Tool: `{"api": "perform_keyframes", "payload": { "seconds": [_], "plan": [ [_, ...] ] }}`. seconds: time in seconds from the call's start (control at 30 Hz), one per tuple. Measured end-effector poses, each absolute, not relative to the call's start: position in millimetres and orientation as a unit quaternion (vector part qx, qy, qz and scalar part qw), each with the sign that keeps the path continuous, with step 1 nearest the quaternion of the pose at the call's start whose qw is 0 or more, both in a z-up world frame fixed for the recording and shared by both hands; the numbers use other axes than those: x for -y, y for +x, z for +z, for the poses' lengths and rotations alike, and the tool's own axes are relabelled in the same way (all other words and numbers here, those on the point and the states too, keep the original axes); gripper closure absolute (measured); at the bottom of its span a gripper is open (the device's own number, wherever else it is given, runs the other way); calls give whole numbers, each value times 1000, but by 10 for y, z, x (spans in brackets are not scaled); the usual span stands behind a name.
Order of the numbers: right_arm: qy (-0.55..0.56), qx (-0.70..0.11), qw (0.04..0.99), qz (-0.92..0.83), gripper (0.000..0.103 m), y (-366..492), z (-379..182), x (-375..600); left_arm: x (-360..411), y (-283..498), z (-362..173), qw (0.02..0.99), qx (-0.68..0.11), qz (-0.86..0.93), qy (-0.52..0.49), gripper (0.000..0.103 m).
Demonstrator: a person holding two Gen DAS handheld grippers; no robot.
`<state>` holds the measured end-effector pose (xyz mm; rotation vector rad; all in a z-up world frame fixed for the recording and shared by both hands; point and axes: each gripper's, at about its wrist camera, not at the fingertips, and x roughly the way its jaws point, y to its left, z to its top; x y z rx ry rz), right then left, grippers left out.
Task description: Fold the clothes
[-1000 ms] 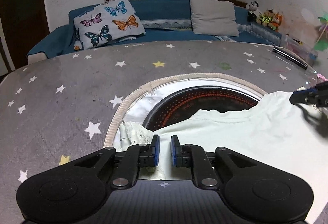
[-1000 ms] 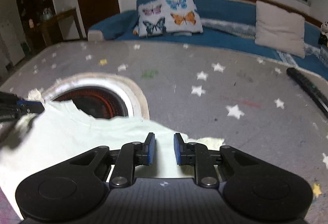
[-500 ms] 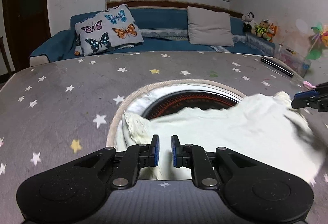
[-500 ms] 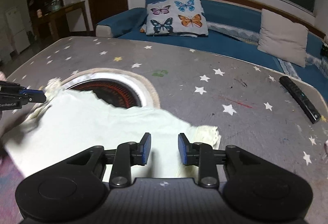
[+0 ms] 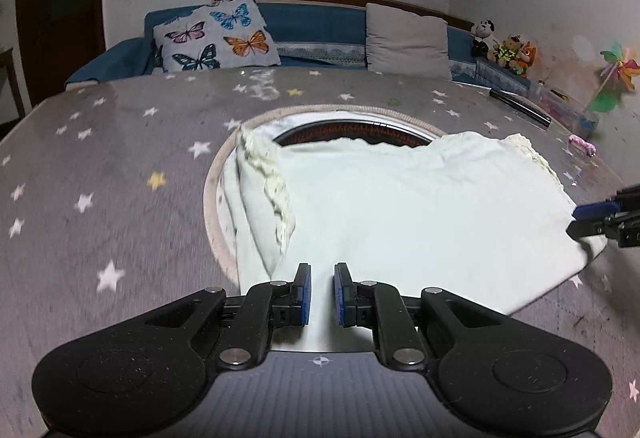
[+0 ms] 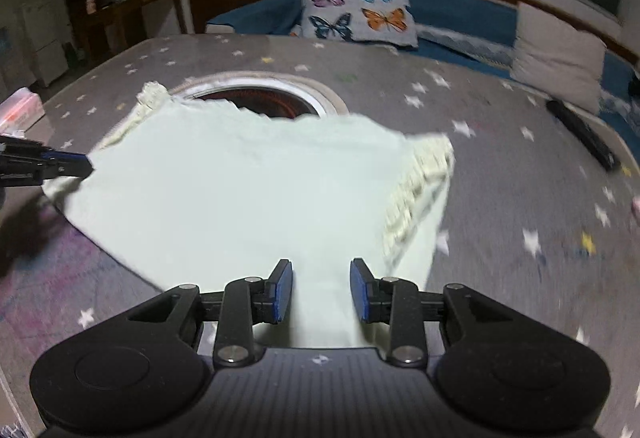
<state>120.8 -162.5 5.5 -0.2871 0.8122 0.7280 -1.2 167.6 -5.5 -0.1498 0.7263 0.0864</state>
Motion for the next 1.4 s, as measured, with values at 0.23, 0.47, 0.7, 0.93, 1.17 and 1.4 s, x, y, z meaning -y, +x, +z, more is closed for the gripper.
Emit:
{"api": "perform_keyframes", "payload": {
  "seconds": [0.23,0.47,0.7,0.93,1.17,1.4],
  "plan": [
    [-127,-382,855,326,72,1096,-57,1802,-1639,-182,-84,932,-350,43,-88,90],
    [-111,-383,861,316,72,1071,-37,1924,-1571,-406,-60,936,-336,52,-89,89],
    [-85,-381,868,307,70,1093,-1,1985,-1621,-454,14,939,-310,112,-102,67],
    [-66,-384,870,301,63,1127,-40,2002,-1651,-401,-94,931,-327,121,-111,60],
    [-53,-389,871,295,70,1127,-69,2030,-1670,-406,-116,929,-333,107,-119,91],
    [-66,-399,865,298,96,967,-40,2098,-1592,-605,-62,929,-340,81,-125,93]
  ]
}}
